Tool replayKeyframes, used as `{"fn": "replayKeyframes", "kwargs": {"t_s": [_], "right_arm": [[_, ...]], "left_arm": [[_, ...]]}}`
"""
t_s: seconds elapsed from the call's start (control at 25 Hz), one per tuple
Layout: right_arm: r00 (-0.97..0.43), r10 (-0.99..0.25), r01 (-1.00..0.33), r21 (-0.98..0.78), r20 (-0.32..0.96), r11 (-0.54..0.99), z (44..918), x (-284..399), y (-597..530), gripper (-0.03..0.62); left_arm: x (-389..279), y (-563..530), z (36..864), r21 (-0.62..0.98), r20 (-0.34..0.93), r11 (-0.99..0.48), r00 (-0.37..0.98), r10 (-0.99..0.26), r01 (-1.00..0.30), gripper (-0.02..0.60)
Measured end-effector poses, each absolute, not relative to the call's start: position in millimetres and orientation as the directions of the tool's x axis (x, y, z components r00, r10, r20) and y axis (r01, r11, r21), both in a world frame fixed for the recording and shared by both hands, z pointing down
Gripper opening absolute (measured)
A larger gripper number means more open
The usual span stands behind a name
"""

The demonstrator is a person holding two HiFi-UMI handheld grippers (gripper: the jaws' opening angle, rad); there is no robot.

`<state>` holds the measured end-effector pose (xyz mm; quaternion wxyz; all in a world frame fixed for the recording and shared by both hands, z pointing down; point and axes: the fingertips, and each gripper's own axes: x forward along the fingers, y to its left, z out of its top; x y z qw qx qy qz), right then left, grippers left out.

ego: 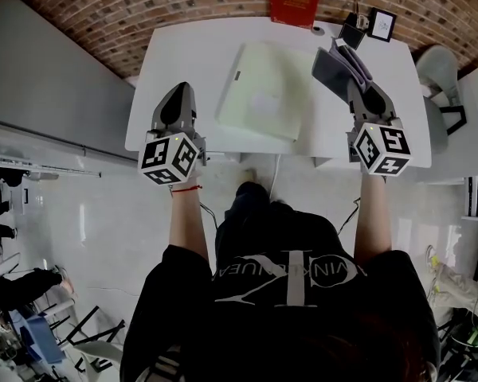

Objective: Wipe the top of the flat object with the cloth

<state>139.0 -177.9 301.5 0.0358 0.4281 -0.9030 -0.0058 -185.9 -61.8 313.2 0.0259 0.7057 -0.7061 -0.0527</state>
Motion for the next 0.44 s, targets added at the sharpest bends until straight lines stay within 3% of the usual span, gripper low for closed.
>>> {"fn": "replayKeyframes", "kwargs": {"t_s": [0.44], "right_arm": [[-0.653,-0.754,-0.753,0.044,0.066,0.656,305.9,142.9,-174.4,0.058]], "left_arm": [[-165.7,-58.0,320.9,0.130,-0.037,-0.027,0.022,-0.999,-0.991,0.011]]}}
